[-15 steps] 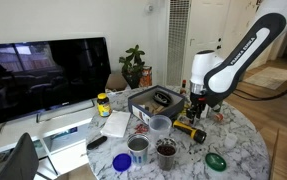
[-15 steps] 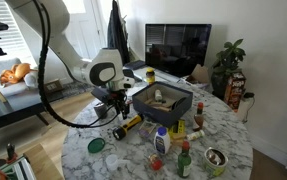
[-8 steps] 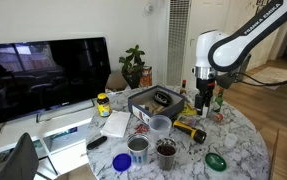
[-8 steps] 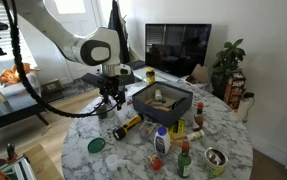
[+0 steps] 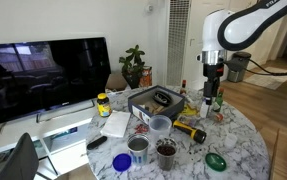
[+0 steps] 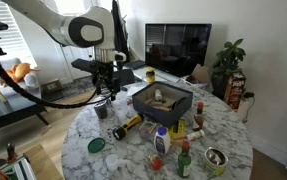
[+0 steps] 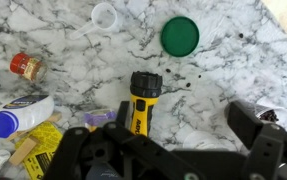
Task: Turn off the torch light
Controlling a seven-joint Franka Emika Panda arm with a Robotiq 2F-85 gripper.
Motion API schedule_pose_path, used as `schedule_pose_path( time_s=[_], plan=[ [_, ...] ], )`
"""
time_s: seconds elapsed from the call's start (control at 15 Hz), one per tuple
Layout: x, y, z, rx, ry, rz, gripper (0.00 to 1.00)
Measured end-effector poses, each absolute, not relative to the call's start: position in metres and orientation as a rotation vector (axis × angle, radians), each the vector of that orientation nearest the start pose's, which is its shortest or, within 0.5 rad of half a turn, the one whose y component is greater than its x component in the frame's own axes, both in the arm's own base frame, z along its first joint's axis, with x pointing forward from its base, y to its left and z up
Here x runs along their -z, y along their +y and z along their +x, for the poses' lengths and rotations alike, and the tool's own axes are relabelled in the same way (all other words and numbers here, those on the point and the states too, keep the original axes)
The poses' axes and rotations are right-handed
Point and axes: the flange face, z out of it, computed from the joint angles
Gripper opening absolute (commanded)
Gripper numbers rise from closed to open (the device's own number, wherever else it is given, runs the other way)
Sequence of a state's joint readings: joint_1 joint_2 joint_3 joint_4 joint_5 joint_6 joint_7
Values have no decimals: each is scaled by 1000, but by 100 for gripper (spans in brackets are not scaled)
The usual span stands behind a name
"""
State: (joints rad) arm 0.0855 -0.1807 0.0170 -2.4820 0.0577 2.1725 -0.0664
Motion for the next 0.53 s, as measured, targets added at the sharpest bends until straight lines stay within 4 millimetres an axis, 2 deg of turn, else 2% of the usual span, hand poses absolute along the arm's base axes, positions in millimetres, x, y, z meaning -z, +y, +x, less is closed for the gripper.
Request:
schedule_pose_path(
  time_s=[0.53],
  plan=[
    [-391,45,418,-178,-261,-3081,100]
  ],
)
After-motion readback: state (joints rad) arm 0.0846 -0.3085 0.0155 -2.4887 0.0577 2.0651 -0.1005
